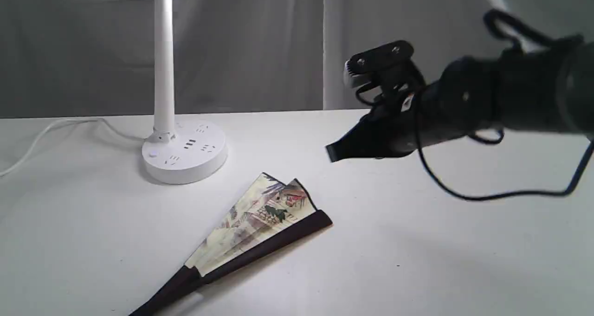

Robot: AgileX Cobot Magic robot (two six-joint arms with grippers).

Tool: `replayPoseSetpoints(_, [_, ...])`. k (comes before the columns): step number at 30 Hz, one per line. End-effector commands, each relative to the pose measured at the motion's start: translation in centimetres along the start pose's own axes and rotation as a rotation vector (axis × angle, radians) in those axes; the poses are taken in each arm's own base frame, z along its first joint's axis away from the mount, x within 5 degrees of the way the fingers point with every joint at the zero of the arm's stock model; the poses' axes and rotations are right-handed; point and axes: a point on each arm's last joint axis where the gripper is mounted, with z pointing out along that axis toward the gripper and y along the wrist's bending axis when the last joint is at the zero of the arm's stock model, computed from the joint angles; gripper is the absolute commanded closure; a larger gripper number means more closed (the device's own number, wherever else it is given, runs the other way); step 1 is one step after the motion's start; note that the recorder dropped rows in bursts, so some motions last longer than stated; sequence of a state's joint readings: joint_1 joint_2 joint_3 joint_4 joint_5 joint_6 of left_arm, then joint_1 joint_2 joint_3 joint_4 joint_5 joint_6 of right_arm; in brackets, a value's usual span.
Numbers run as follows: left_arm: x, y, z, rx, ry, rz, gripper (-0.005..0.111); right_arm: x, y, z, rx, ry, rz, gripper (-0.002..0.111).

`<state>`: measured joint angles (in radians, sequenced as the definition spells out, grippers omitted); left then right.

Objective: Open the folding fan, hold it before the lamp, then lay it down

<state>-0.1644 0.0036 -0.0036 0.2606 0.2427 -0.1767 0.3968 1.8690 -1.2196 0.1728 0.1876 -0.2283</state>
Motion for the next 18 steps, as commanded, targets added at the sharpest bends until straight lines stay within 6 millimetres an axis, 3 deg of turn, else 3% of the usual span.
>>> replayPoseSetpoints(1, [0.0,0.0,0.0,0.002,-0.009,-0.018,0.107,1.1,2.0,-0.2,0.001,-0.175,0.183,0.108])
replayPoseSetpoints(9, [0.0,0.0,0.0,0.002,-0.009,-0.018,0.107,4.3,6.0,0.2,-0.076,-0.04,0.37,0.104])
replayPoseSetpoints(13, [0.0,0.0,0.0,0.002,-0.009,-0.018,0.107,5.5,7.7,1.1,-0.096,0.03,0.517,0.079])
replayPoseSetpoints(16, [0.0,0.0,0.0,0.002,-0.009,-0.018,0.107,6.8,9.1,2.1,-0.095,0.089,0.66,0.052])
replayPoseSetpoints(18, [0.0,0.0,0.0,0.002,-0.009,-0.018,0.107,7.2,9.8,2.4,-0.097,0.097,0.682,0.042])
